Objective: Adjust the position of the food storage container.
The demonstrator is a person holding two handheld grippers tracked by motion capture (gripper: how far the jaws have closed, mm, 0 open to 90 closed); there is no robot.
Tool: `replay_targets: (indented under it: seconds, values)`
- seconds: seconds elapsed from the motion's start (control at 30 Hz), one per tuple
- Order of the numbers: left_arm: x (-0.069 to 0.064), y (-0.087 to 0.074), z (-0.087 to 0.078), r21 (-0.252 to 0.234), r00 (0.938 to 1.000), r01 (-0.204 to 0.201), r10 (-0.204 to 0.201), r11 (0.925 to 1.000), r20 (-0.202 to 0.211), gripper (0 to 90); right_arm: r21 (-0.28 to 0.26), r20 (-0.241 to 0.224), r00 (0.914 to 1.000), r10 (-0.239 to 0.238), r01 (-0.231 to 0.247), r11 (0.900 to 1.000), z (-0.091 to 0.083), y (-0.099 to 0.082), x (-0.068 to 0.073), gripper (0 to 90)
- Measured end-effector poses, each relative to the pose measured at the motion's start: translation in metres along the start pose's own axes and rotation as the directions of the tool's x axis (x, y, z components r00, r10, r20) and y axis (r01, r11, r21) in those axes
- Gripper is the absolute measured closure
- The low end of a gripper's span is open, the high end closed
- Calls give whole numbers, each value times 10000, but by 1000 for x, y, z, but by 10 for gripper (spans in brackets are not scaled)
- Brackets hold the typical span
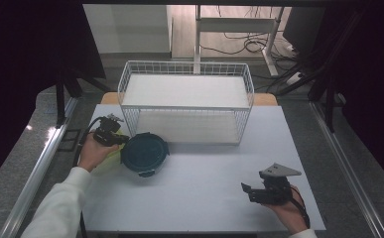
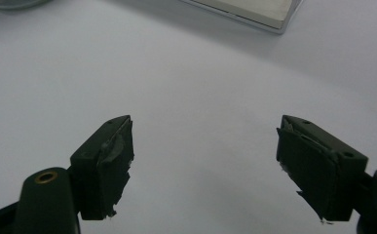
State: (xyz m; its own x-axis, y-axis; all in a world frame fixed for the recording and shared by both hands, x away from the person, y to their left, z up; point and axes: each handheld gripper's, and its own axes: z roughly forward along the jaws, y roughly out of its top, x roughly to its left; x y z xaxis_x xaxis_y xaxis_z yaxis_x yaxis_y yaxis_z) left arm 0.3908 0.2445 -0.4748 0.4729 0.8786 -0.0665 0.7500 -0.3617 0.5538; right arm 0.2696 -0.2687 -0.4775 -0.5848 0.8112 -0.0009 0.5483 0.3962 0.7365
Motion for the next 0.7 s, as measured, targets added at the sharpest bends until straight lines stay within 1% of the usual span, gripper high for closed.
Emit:
replay_targets:
  seconds: [0.23,0.27,0.4,0.47,0.57,0.6,0.7]
  values:
    - [-3,1,1,-20,9999,-107,107,9999,-36,900,47,-12,10000,-19,19,10000,1,0,1,210]
    - [-4,1,1,-37,9998,-170,170,9998,-55,900,49,-6,10000,-17,17,10000,1,0,1,210]
    - [-11,5,3,-8,9990,-451,451,9990,76,900,49,-5,10000,-12,12,10000,1,0,1,210]
    - [-13,5,4,-8,9987,-507,507,9987,109,900,49,-4,10000,-14,14,10000,1,0,1,210]
    - [-20,8,5,-35,9975,-664,665,9978,227,900,56,-6,10000,-18,18,10000,1,0,1,210]
    - [-20,8,5,-35,9975,-664,665,9978,227,900,56,-6,10000,-18,18,10000,1,0,1,210]
    - [-26,8,6,-81,9968,-722,725,9974,347,900,49,-10,10000,-18,18,10000,1,0,0,210]
